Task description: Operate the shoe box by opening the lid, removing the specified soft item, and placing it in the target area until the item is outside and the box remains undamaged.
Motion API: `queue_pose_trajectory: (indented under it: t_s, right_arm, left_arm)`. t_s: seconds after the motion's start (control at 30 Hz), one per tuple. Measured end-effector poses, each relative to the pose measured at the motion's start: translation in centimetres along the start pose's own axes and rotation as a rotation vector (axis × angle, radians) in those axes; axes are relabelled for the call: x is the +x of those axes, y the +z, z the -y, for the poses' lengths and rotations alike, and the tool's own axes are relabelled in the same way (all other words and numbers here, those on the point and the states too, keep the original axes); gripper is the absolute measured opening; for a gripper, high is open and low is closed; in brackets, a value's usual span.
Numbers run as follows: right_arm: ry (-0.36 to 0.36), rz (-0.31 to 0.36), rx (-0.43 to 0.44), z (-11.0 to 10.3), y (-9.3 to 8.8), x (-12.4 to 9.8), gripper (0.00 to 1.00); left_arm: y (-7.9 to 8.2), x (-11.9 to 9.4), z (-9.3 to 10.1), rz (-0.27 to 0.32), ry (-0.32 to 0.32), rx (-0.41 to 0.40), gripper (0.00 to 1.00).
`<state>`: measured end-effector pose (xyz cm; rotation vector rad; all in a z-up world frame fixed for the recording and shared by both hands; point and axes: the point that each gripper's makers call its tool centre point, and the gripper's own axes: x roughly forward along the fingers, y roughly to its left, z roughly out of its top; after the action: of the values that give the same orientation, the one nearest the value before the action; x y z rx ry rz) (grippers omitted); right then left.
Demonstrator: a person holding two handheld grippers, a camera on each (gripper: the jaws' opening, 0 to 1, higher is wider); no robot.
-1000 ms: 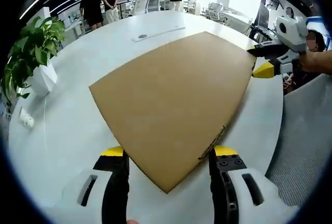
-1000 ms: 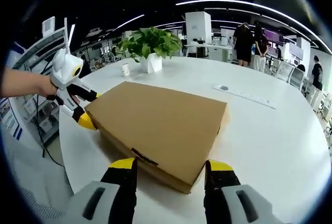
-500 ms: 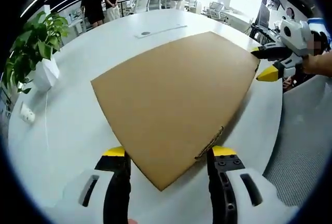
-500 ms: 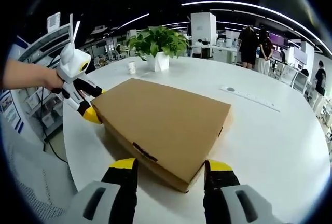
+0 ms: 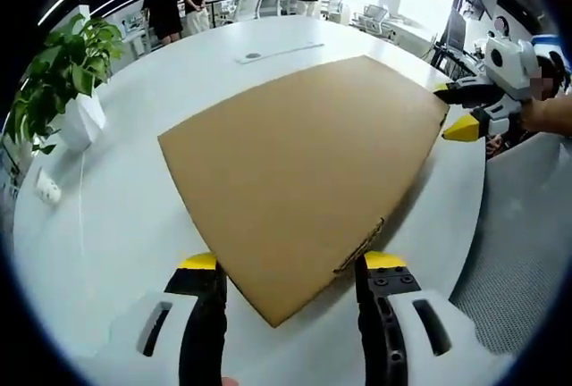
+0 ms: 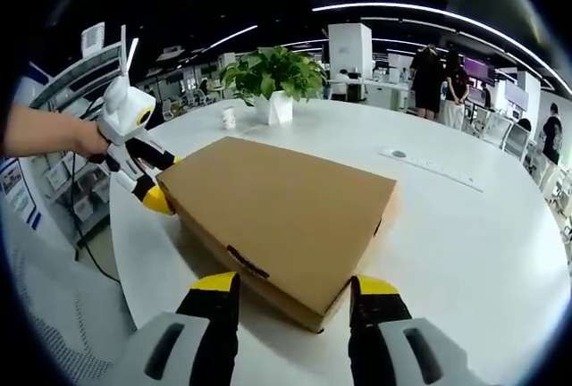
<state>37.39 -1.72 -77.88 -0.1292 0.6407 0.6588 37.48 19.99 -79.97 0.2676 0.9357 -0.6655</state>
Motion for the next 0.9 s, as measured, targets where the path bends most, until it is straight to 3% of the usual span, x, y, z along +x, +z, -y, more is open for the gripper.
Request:
queue_pose_trajectory:
  t_s: [0.3,0.4,0.6,0.9]
  right_arm:
    - [0.008,0.004,-0.031,-0.33,-0.22,-0.10,0.44]
    - [0.011,0.025,0.015,-0.02,-0.07,-0.20,0.43]
    - [0.013,0.024,-0.024,0.00,-0.24,-0.21,0.42]
    - [0.009,0.032,-0.041,0.11,-0.34,-0.18,0.42]
  left_arm:
    - [-0.31,-0.20,-0.12,0.010,0.001,0.001,0.59]
    - [-0.33,-0.22,-0.12,0.007,0.003,0.000,0.60]
    - [-0.49,-0.33,-0.03,0.031,0.013,-0.018,0.60]
    - [-1.01,-0.93,0.06,0.065,0.025,-0.077,0.52]
